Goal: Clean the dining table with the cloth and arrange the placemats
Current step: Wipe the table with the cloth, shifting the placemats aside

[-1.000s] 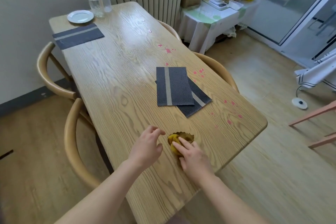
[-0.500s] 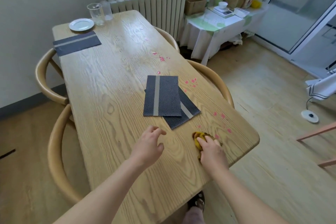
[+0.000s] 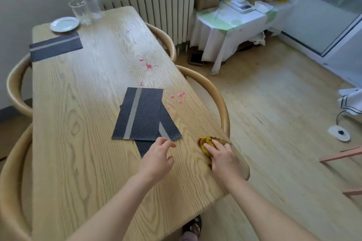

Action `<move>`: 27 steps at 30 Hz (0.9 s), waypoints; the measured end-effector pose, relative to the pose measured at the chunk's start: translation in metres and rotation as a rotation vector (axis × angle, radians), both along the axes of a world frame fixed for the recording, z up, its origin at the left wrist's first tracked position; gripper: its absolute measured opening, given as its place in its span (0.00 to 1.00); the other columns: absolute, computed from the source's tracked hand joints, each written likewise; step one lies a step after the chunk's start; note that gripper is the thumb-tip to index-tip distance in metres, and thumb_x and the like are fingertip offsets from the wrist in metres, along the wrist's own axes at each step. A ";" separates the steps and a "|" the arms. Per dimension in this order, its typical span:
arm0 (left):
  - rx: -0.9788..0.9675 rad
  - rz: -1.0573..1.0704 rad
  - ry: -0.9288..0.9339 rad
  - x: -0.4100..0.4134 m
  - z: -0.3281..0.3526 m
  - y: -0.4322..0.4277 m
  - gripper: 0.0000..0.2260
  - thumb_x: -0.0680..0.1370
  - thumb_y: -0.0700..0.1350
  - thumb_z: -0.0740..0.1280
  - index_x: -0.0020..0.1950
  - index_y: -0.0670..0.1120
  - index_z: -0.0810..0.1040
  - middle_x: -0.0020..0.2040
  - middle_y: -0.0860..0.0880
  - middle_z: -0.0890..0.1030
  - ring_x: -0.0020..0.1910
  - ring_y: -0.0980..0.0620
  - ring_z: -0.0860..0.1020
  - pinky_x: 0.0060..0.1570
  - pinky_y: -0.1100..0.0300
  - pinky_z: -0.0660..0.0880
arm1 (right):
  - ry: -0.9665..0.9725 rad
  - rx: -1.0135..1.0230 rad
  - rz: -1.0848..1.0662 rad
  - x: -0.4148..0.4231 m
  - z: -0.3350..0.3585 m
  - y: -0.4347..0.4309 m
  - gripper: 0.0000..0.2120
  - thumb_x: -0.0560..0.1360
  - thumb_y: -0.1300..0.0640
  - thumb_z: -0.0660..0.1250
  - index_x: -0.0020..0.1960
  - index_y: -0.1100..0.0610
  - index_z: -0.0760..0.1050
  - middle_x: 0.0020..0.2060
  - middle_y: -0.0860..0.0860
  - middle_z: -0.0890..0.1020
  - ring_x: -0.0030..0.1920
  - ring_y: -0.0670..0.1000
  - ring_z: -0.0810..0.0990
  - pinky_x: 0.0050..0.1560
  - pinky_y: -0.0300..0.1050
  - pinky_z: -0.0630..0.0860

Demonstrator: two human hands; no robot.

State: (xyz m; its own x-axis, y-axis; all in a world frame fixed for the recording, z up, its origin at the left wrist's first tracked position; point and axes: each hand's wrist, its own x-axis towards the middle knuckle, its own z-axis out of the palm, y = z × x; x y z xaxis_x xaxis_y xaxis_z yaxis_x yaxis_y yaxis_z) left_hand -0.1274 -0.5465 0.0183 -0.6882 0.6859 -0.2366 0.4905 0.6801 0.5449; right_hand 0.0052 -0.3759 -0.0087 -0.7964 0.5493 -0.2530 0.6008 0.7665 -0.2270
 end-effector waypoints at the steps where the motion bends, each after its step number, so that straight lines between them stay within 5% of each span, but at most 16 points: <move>1: -0.009 0.020 -0.006 0.000 -0.002 0.001 0.15 0.76 0.43 0.63 0.63 0.52 0.72 0.63 0.56 0.68 0.61 0.55 0.71 0.56 0.57 0.72 | 0.008 -0.015 0.011 -0.002 0.000 0.000 0.25 0.81 0.60 0.55 0.74 0.42 0.62 0.75 0.48 0.62 0.68 0.52 0.64 0.60 0.46 0.72; 9: 0.014 0.087 0.018 -0.010 0.003 0.019 0.15 0.75 0.42 0.64 0.62 0.52 0.74 0.61 0.55 0.70 0.58 0.55 0.73 0.55 0.57 0.73 | 0.074 -0.058 0.461 -0.017 -0.002 -0.021 0.27 0.77 0.64 0.57 0.73 0.45 0.65 0.74 0.53 0.65 0.64 0.58 0.69 0.59 0.54 0.74; 17: -0.005 0.149 0.047 -0.017 0.007 0.019 0.15 0.76 0.41 0.63 0.62 0.51 0.74 0.62 0.55 0.70 0.55 0.55 0.73 0.51 0.58 0.73 | 0.005 0.013 0.177 -0.039 0.005 0.044 0.25 0.79 0.61 0.56 0.72 0.42 0.65 0.71 0.48 0.67 0.64 0.53 0.67 0.57 0.48 0.75; 21: -0.031 0.180 0.076 -0.019 0.005 0.014 0.14 0.77 0.43 0.62 0.62 0.51 0.73 0.62 0.56 0.69 0.54 0.56 0.72 0.40 0.65 0.69 | 0.020 0.010 0.277 -0.044 0.011 0.027 0.23 0.78 0.61 0.56 0.71 0.45 0.67 0.67 0.51 0.69 0.63 0.53 0.67 0.56 0.46 0.73; 27: 0.003 0.220 0.096 -0.019 0.004 0.017 0.14 0.77 0.44 0.62 0.62 0.52 0.73 0.62 0.56 0.69 0.53 0.57 0.73 0.43 0.65 0.68 | 0.059 -0.063 0.658 -0.040 0.012 -0.018 0.27 0.75 0.65 0.60 0.71 0.48 0.68 0.69 0.54 0.68 0.63 0.58 0.68 0.57 0.53 0.74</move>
